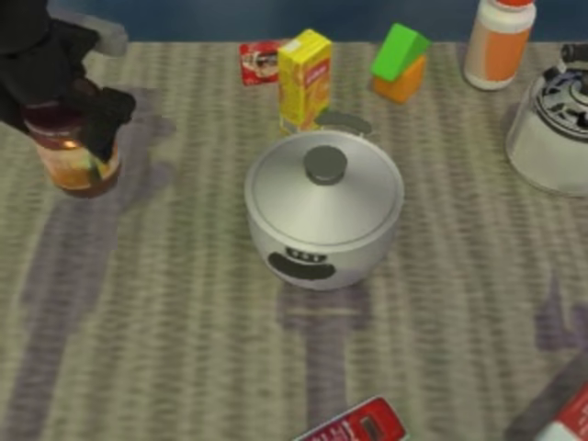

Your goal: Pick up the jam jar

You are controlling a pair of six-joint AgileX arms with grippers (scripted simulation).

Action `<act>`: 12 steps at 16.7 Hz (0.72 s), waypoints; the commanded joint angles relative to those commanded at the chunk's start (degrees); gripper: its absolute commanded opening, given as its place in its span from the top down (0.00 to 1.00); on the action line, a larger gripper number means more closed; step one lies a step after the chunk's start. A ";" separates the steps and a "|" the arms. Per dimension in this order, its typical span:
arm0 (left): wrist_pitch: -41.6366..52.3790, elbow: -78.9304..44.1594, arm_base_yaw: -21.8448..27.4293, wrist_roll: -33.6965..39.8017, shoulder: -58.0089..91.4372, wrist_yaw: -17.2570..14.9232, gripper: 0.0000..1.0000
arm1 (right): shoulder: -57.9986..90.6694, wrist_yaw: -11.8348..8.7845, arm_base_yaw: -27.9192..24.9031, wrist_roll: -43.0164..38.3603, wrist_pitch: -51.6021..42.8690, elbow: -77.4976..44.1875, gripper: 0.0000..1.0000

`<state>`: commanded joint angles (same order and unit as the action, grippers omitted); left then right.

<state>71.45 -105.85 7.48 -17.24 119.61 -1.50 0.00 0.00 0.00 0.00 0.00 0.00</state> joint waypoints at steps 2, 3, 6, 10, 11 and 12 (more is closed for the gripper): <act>-2.00 1.56 2.48 9.16 -0.39 0.79 1.00 | 0.00 0.00 0.00 0.00 0.00 0.00 0.00; -2.94 2.39 3.70 13.67 -0.56 1.17 1.00 | 0.00 0.00 0.00 0.00 0.00 0.00 0.00; -5.29 4.93 7.05 25.38 -0.77 2.14 1.00 | 0.00 0.00 0.00 0.00 0.00 0.00 0.00; -6.91 7.34 9.81 33.59 -0.63 2.84 1.00 | 0.00 0.00 0.00 0.00 0.00 0.00 0.00; -7.02 7.54 10.03 34.16 -0.59 2.89 1.00 | 0.00 0.00 0.00 0.00 0.00 0.00 0.00; -7.03 7.55 10.04 34.19 -0.59 2.89 1.00 | 0.00 0.00 0.00 0.00 0.00 0.00 0.00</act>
<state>64.42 -98.31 17.52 16.95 119.02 1.39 0.00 0.00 0.00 0.00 0.00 0.00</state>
